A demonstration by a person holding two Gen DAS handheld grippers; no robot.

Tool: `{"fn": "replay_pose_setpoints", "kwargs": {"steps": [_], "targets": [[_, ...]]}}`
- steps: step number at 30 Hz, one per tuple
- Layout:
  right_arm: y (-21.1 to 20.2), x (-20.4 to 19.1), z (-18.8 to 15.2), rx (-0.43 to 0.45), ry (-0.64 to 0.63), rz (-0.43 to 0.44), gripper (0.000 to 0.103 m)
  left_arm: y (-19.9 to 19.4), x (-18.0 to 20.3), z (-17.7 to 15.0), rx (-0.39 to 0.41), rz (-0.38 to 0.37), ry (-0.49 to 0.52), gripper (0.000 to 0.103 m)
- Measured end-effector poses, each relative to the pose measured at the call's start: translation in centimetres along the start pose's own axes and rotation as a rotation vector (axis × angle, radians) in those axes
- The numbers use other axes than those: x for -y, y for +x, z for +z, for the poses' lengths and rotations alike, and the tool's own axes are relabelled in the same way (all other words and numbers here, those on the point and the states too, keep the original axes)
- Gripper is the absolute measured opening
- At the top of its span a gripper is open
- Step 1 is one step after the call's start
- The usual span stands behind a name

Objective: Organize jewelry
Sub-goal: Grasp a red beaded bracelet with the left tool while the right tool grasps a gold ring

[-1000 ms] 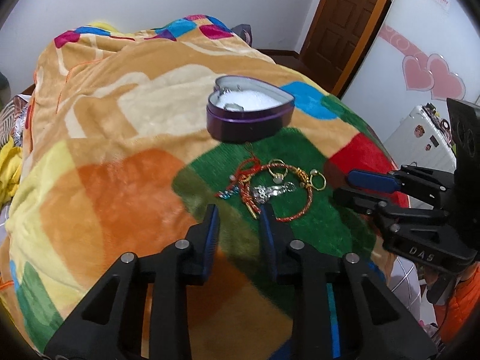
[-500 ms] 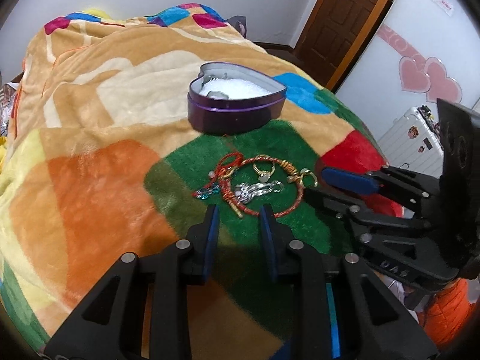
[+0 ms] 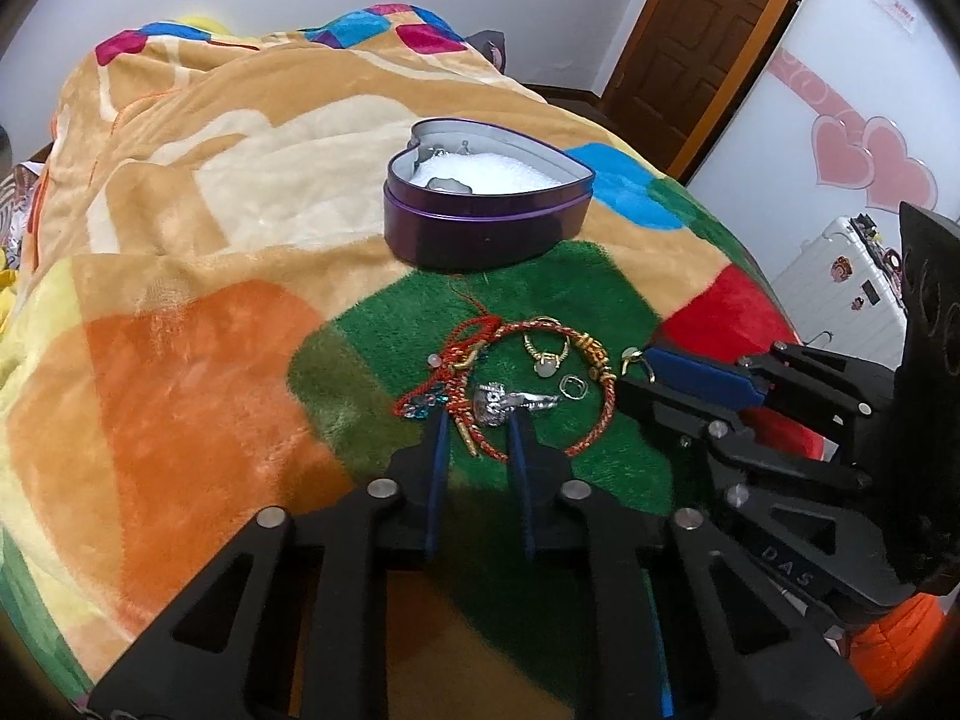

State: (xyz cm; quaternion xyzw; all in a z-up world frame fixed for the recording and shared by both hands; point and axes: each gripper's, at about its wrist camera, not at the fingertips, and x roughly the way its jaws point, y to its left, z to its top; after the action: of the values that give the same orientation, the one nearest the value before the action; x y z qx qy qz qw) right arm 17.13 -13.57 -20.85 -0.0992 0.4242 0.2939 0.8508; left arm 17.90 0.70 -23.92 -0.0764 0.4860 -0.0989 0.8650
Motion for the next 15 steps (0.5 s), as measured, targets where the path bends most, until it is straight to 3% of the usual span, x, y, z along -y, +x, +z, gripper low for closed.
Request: {"fn": "replay_pose_setpoints", "kwargs": {"steps": [6, 15], "targets": [[-0.1, -0.1, 0.2, 0.008, 0.007, 0.001, 0.017, -0.3, 0.2, -0.2, 0.012, 0.038, 0.021, 0.005], [-1.1, 0.5, 0.4, 0.026, 0.033, -0.006, 0.017, -1.9, -0.6, -0.5, 0.043, 0.078, -0.001, 0.004]]}}
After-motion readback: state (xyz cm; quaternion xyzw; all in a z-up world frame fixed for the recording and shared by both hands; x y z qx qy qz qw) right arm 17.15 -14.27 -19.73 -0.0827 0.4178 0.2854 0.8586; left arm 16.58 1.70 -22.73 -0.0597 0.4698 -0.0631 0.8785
